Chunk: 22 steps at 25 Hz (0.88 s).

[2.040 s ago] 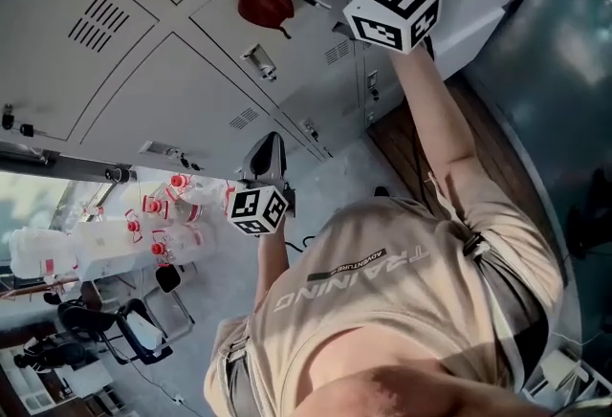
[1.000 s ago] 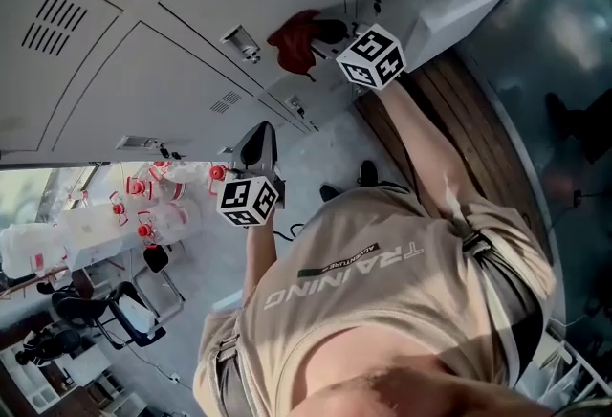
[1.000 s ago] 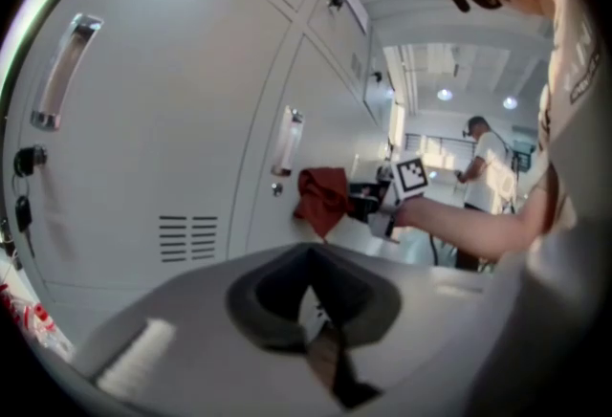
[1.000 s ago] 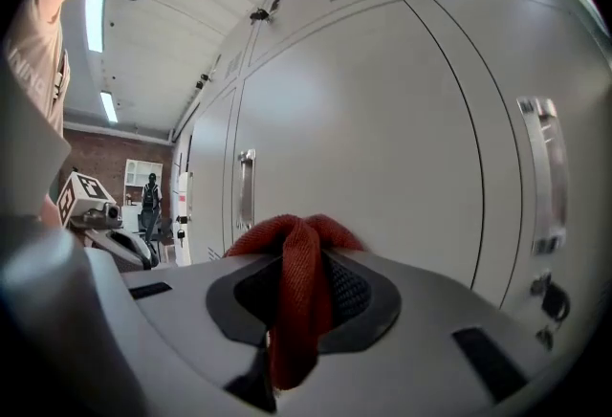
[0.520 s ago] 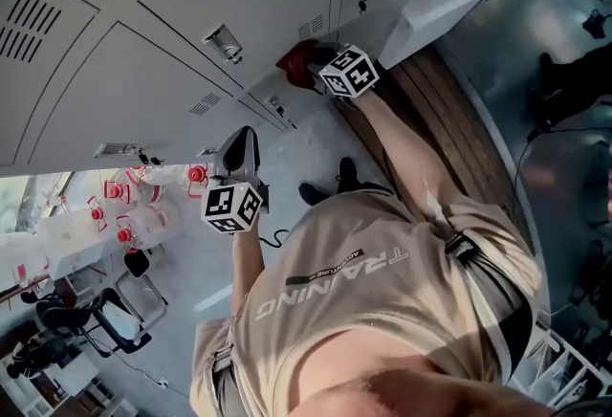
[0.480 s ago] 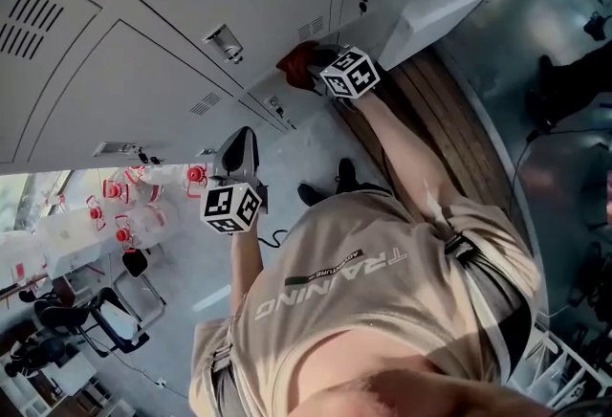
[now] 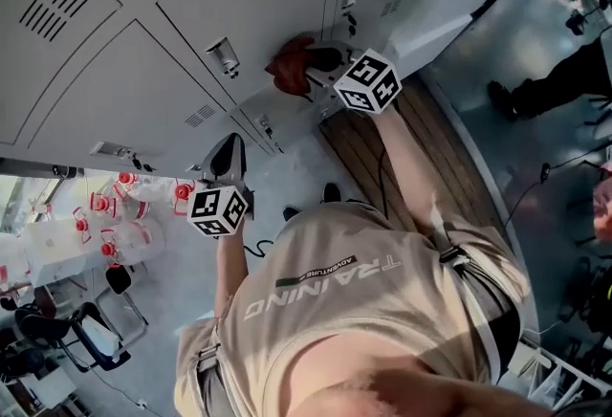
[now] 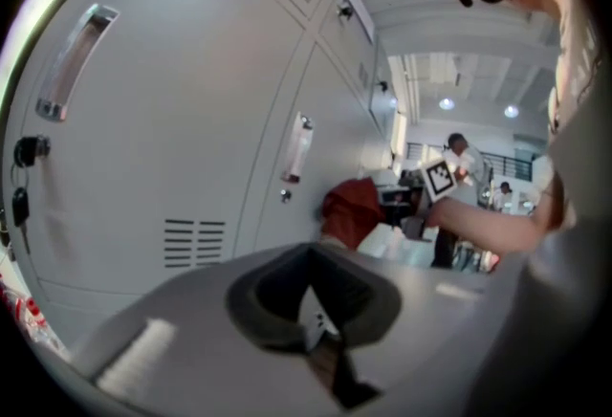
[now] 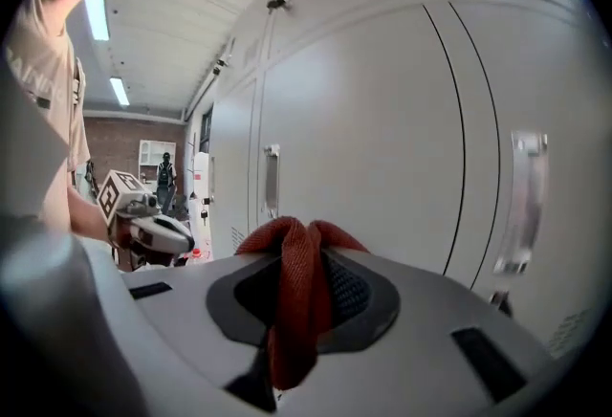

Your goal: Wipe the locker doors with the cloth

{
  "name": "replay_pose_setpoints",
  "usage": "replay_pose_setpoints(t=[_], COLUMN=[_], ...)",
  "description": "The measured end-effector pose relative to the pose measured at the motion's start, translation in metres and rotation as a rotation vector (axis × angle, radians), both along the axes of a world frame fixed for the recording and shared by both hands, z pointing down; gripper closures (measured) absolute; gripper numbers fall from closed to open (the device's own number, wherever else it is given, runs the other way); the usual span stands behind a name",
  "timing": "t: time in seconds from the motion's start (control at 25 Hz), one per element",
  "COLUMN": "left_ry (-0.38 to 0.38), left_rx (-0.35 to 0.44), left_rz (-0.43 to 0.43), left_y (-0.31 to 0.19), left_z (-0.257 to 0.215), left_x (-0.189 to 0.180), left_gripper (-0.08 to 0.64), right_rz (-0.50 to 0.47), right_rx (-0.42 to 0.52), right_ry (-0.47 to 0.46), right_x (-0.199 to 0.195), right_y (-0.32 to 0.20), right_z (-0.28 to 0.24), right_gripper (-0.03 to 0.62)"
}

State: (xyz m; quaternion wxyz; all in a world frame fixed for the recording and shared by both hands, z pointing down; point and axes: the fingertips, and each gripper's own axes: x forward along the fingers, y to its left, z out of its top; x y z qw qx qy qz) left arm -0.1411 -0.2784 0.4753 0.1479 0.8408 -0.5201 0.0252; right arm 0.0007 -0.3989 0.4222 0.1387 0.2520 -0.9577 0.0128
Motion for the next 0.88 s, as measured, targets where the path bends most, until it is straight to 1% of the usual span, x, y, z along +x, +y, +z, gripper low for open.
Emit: replay_pose_setpoints(t=[0.08, 0.2, 0.32, 0.4, 0.48, 0.6, 0.72, 0.8, 0.88], left_ry=[-0.006, -0.017, -0.007, -0.006, -0.009, -0.011, 0.001, -0.003, -0.010], left_rx=[0.015, 0.029, 0.032, 0.039, 0.042, 0.036, 0.024, 0.015, 0.005], left_rz=[0.019, 0.049, 0.067, 0.073, 0.077, 0.071, 0.050, 0.040, 0.029], left_y=[-0.002, -0.004, -0.008, -0.008, -0.004, 0.001, 0.006, 0.008, 0.010], left_z=[-0.005, -0.010, -0.009, -0.010, -0.011, -0.009, -0.006, -0.004, -0.001], left_x=[0.006, 0.015, 0.026, 0.031, 0.035, 0.033, 0.031, 0.027, 0.024], left_gripper=[0.555, 0.555, 0.555, 0.555, 0.555, 0.555, 0.555, 0.555, 0.555], right_rz=[-0.015, -0.015, 0.029, 0.064, 0.086, 0.106, 0.146, 0.166, 0.164], right_rx=[0.090, 0.254, 0.403, 0.472, 0.508, 0.518, 0.497, 0.492, 0.486], right_ry=[-0.011, -0.055, -0.119, -0.156, -0.169, -0.171, -0.162, -0.131, -0.100], right_x=[0.003, 0.010, 0.028, 0.040, 0.047, 0.051, 0.056, 0.057, 0.055], right_y=[0.006, 0.014, 0.012, 0.004, -0.005, -0.020, -0.040, -0.049, -0.053], right_z=[-0.045, -0.121, -0.197, -0.239, -0.266, -0.280, -0.271, -0.254, -0.232], right_gripper=[0.541, 0.540, 0.540, 0.540, 0.540, 0.541, 0.540, 0.540, 0.540])
